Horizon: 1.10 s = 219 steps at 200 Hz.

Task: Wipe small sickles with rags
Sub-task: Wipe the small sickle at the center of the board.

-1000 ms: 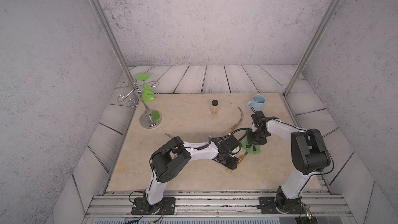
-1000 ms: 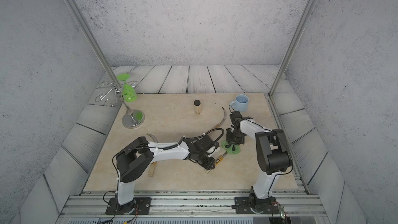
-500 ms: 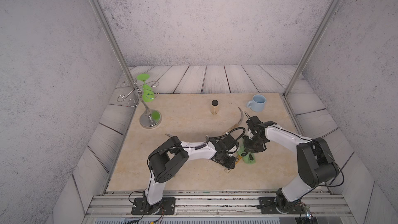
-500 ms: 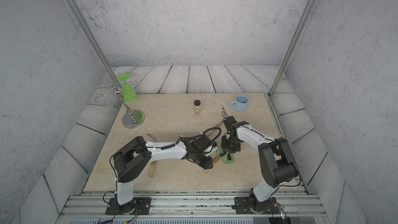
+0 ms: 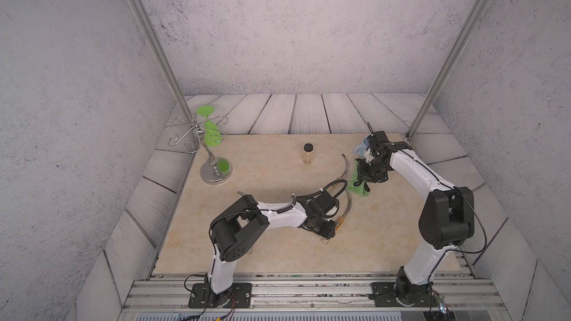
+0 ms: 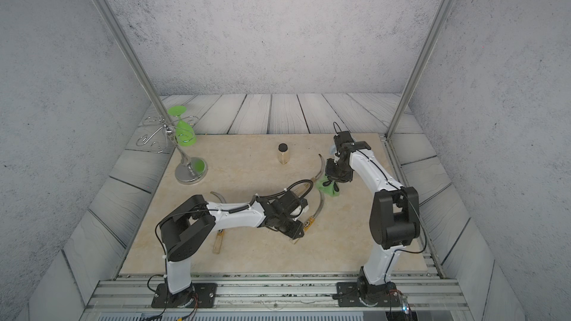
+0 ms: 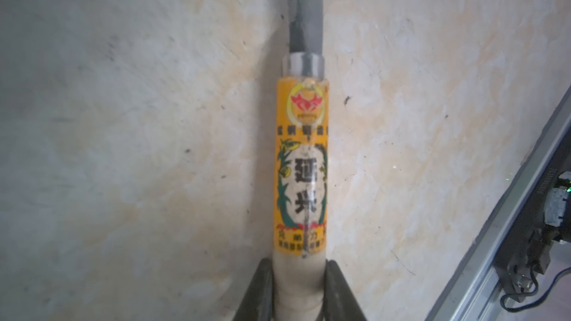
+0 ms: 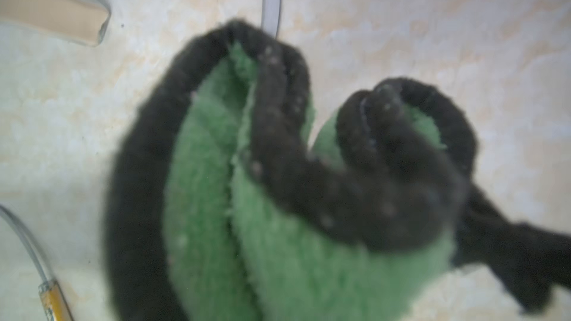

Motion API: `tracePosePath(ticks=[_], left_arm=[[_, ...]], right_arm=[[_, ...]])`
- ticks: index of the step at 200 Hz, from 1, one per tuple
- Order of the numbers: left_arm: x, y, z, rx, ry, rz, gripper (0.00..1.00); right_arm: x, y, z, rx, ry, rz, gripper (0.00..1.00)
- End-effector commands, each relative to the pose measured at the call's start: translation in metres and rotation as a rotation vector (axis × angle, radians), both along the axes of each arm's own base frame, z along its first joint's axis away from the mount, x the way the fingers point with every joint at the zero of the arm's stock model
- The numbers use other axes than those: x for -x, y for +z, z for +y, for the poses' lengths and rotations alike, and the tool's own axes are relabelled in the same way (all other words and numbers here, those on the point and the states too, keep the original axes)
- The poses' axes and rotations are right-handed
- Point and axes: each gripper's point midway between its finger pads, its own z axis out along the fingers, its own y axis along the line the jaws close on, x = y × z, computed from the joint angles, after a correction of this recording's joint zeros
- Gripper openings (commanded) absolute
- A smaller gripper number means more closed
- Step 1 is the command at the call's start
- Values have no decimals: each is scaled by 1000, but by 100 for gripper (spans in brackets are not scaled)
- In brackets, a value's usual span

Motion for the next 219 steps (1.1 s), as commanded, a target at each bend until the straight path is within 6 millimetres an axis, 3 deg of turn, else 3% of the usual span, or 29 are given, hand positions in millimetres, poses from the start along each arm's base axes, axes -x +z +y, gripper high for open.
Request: tracePosePath(ticks=[1,41,71,121,170,219], left_arm=[[6,-24,20,-113,13,22,0],[8,-23,18,-114,2,19,0],[8,-23,18,-116,-1,20,0],[6,-18,20,-123,-4,-4,0],[0,-9,20,-116,-1,-34,0],[-4,-3,15,-105,-1,-50,0]], right_arm=[[0,-35,3,34,55,115,24],[-7,-74,8,47,63,193,23],[4,-98,15,66,111,291,23],[54,-122,21,106,178,429,24],[110,-120,13,153,203,485,25],[159,-122,22,124,215,505,25]])
